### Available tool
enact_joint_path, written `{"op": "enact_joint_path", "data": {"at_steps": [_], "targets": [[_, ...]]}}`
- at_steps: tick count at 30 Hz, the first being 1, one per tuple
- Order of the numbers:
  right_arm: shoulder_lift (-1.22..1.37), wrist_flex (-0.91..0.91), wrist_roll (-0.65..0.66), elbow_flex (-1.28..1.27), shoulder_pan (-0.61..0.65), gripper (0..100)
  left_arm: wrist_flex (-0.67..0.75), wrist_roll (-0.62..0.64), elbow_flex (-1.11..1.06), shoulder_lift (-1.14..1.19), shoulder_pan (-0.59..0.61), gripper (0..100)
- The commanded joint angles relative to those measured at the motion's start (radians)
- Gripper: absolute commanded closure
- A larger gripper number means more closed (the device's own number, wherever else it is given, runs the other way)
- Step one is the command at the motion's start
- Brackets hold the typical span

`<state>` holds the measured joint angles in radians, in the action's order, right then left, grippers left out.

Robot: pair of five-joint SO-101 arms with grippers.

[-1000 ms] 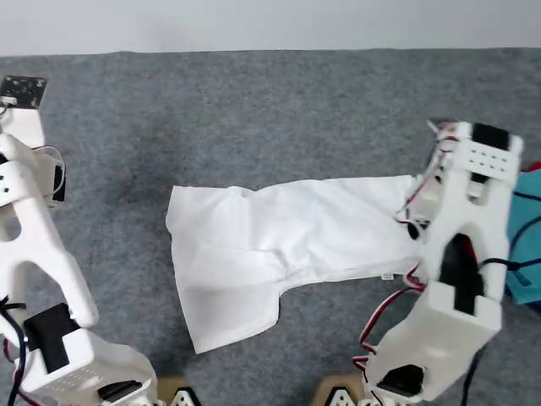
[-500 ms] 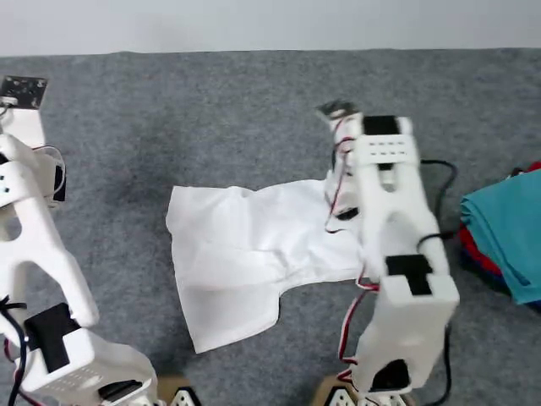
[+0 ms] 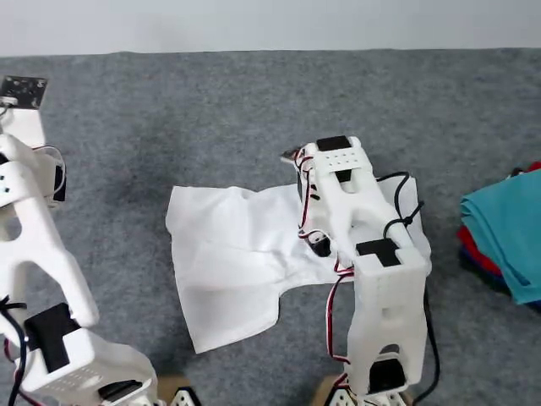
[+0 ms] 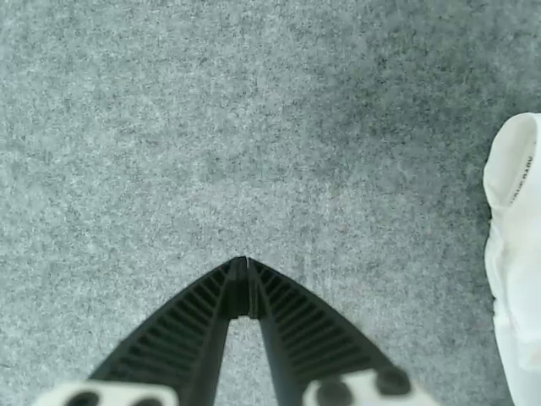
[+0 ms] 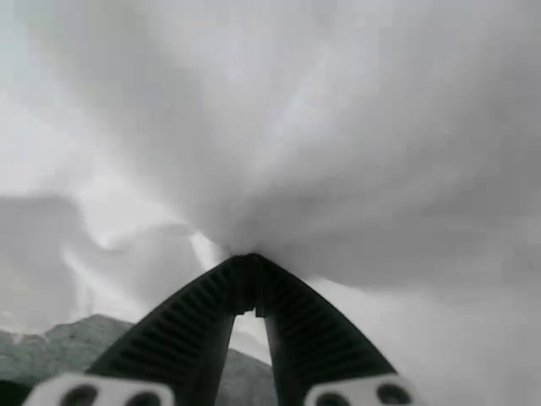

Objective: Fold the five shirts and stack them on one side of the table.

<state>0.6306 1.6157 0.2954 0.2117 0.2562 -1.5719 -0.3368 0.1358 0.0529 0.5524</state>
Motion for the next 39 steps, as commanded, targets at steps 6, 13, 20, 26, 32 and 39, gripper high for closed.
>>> {"op": "enact_joint_path", "data": {"at_steps": [6,13,20,26,32,39], "targets": [[-0.041,0.094,0.058,0.025,0.013,98.9,0.012,0.008,0.004,-0.043,-0.006,100],[-0.168,0.084,0.057,0.124,0.019,98.8,0.012,0.008,0.004,-0.044,-0.006,100],[-0.214,-0.024,0.054,0.213,-0.079,98.5,0.012,0.009,0.004,-0.044,-0.006,100],[-0.111,-0.222,0.058,0.221,-0.262,94.7,0.012,0.009,0.002,-0.043,-0.006,100],[0.059,-0.389,0.060,0.222,-0.348,99.0,0.012,0.009,0.002,-0.043,-0.006,100],[0.165,-0.364,0.060,0.331,-0.435,99.0,0.011,0.009,0.002,-0.048,-0.006,100]]}}
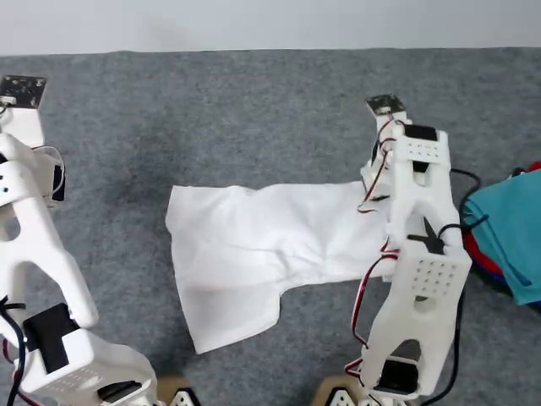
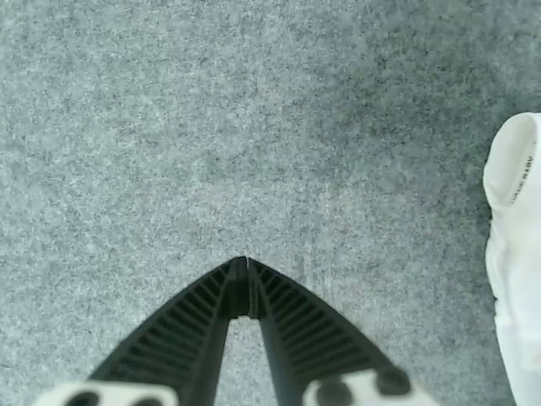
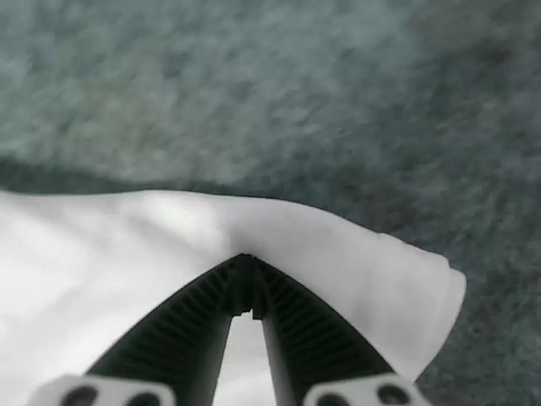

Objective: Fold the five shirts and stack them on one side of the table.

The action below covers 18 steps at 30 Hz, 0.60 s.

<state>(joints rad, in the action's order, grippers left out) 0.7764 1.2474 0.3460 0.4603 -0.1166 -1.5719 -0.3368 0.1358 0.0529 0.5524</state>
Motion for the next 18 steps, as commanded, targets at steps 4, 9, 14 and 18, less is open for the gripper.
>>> {"op": "enact_joint_path", "data": {"at_steps": [4,9,14,18], "targets": [[0.064,0.056,0.009,0.183,-0.104,99.0,0.011,0.009,0.002,-0.051,-0.006,100],[0.079,0.166,0.009,0.284,-0.079,99.0,0.011,0.009,0.002,-0.051,-0.006,100],[0.074,0.300,0.008,0.407,-0.002,99.0,0.011,0.009,0.004,-0.052,-0.008,100],[0.074,0.446,0.003,0.565,0.079,98.8,0.011,0.009,0.007,-0.052,-0.008,100]]}}
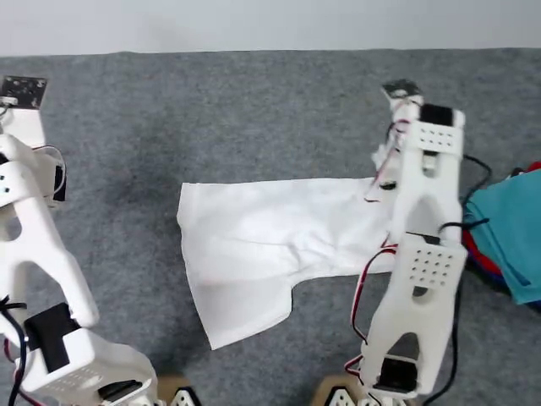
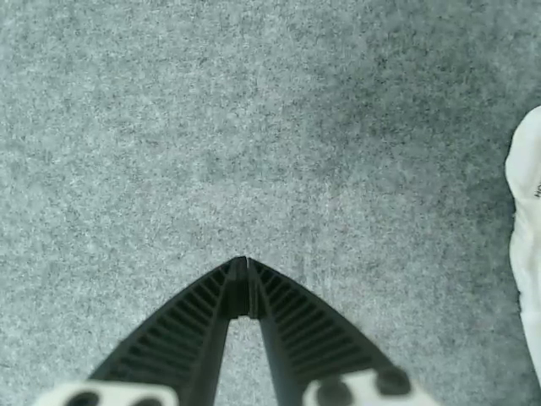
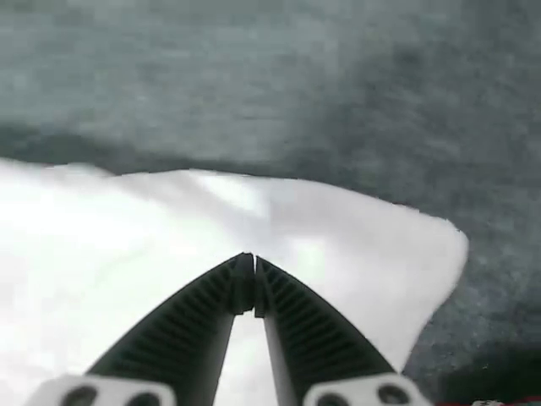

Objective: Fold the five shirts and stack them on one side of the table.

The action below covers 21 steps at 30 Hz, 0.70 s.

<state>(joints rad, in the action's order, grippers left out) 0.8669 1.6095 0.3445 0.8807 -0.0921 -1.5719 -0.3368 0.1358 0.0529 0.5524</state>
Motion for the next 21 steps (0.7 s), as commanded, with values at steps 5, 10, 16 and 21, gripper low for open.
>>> {"op": "enact_joint_path", "data": {"at_steps": [5,10,16,21], "targets": [[-0.022,0.186,0.003,0.307,0.131,91.1,0.011,0.009,0.007,-0.054,-0.006,100],[-0.108,0.185,0.015,0.230,0.180,95.0,0.008,0.009,0.018,-0.055,0.014,100],[-0.341,0.185,0.118,-0.104,0.239,98.8,-0.018,0.011,0.085,-0.054,0.077,100],[-0.608,0.185,0.222,-0.460,0.291,98.8,-0.017,0.011,0.088,-0.044,0.083,100]]}}
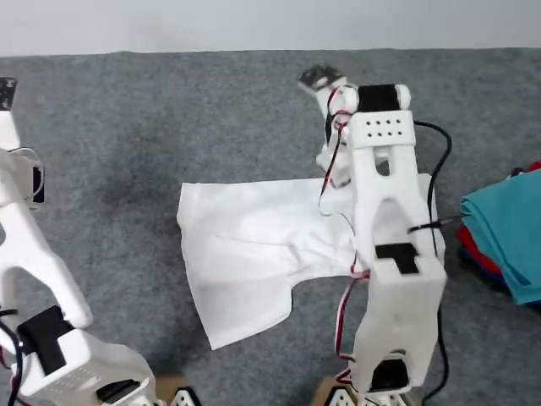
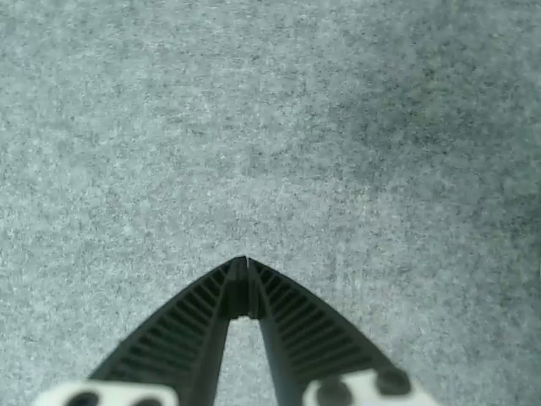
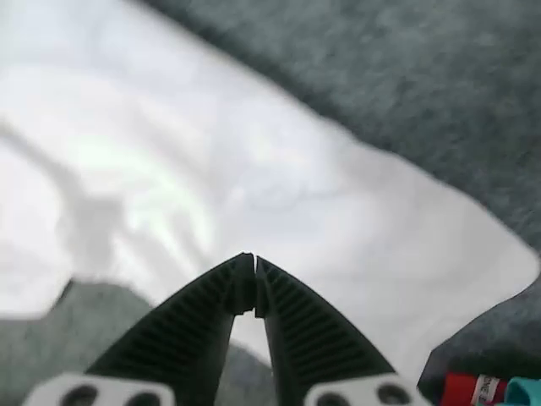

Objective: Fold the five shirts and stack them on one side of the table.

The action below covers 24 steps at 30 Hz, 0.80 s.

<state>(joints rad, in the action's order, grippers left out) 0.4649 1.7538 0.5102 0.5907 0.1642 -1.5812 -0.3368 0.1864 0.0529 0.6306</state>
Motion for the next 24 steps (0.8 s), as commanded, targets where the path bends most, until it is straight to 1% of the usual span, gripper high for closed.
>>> {"op": "enact_joint_path", "data": {"at_steps": [1,6,9,12,15,19,24], "targets": [[-0.262,0.041,0.081,-0.241,0.045,98.8,-0.006,0.011,0.035,-0.043,0.005,100],[-0.509,0.033,0.258,-0.551,0.130,98.8,0.008,0.003,0.036,-0.043,0.011,100],[-0.622,0.007,0.373,-0.709,0.193,98.8,0.048,0.003,0.036,-0.043,0.058,100],[-0.700,-0.058,0.451,-0.847,0.265,98.7,0.074,0.003,0.035,-0.041,0.115,100],[-0.740,-0.125,0.479,-0.961,0.358,95.8,0.077,-0.011,0.033,-0.041,0.141,100],[-0.753,-0.185,0.476,-1.040,0.486,86.2,0.078,-0.046,0.005,-0.041,0.140,100],[-0.751,-0.294,0.476,-1.115,0.570,76.3,0.129,-0.046,-0.041,-0.041,0.141,100]]}}
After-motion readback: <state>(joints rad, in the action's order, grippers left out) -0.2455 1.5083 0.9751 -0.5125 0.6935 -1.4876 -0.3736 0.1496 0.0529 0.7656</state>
